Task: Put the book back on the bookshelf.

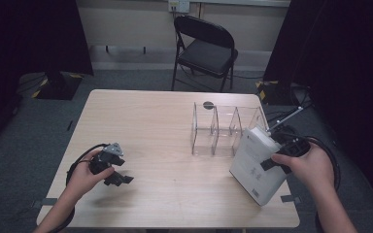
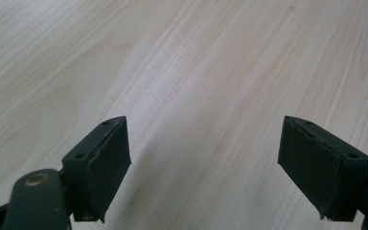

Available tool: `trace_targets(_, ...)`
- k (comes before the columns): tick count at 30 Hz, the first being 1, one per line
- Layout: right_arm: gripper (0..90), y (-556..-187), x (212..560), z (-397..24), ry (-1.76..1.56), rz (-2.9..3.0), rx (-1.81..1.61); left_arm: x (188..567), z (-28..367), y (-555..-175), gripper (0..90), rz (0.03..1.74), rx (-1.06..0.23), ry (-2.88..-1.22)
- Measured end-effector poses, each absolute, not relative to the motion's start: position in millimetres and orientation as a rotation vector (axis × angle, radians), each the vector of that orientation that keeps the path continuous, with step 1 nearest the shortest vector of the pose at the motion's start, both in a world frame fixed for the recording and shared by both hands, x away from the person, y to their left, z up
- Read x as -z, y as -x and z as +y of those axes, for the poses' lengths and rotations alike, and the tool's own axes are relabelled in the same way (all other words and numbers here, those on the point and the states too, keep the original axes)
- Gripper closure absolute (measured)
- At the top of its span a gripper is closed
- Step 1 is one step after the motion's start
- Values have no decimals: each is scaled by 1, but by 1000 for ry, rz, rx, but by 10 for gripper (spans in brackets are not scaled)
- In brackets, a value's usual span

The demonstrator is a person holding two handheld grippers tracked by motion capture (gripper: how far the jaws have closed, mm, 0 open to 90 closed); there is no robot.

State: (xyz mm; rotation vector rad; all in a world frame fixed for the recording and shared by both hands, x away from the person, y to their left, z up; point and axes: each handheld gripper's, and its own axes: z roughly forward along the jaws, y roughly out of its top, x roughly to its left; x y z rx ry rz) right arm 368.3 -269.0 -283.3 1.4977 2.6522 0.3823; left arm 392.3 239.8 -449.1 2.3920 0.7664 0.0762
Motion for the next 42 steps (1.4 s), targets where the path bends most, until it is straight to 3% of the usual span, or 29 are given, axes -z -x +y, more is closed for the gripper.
trace_targets(42,528,-394,277,-287,-1728,2431,-302,451,239,-392,184,765,-65,-2400)
